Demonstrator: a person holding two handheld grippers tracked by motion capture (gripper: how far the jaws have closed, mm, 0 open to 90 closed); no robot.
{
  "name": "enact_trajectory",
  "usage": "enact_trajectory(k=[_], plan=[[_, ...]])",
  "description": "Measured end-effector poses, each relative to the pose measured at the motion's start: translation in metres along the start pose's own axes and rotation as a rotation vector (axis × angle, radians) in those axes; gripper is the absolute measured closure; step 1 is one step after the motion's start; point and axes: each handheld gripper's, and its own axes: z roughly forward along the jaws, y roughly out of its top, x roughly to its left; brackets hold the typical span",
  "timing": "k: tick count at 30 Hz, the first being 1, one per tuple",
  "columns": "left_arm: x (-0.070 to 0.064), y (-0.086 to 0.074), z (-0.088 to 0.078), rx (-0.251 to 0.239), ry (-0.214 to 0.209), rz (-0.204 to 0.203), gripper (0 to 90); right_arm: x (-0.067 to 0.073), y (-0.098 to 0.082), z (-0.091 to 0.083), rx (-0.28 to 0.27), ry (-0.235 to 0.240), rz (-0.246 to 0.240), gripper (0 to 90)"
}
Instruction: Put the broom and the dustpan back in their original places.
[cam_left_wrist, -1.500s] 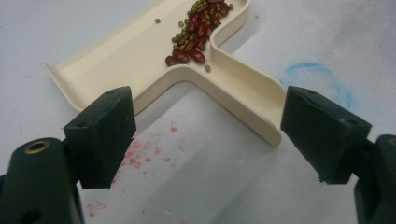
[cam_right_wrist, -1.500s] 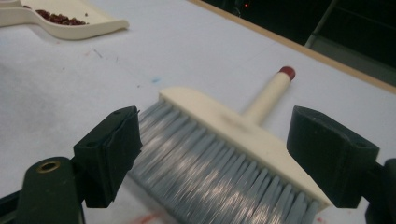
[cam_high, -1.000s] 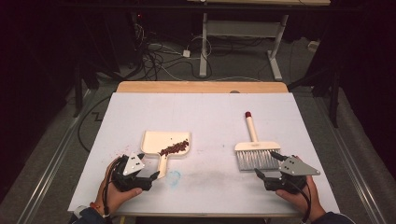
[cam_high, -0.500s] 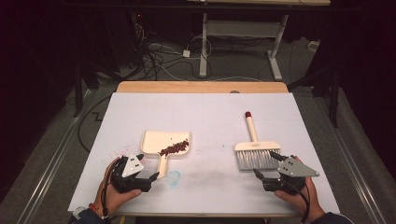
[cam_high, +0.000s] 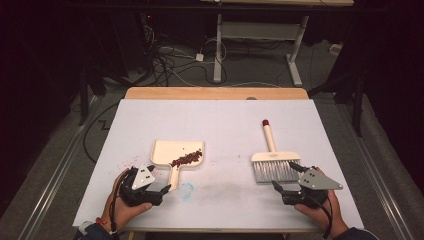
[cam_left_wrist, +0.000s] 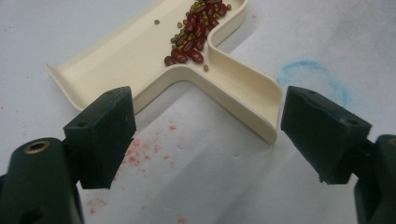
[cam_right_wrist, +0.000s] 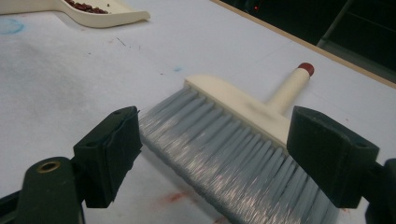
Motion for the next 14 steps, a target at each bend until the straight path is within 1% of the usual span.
enact_trajectory(k=[8, 11, 13, 14], plan=[[0.0012, 0.0007, 0.0009, 0.000, -0.001, -0.003, 17.9, -0.0012, 0.0003, -0.0002, -0.002, -0.004, 0.002, 17.8], [0.0016, 0.0016, 0.0018, 0.000, 0.003, -0.006, 17.9, -0.0029, 0.0008, -0.0016, -0.007, -0.017, 0.000, 17.8], [0.0019, 0.0022, 0.0017, -0.001, 0.005, -0.004, 17.9, -0.0051, 0.0013, -0.0031, -0.014, -0.020, 0.014, 17.8], [0.0020, 0.0025, 0.0019, -0.004, 0.008, -0.009, 17.9, -0.0064, 0.0012, -0.0035, -0.017, -0.023, 0.018, 17.8]])
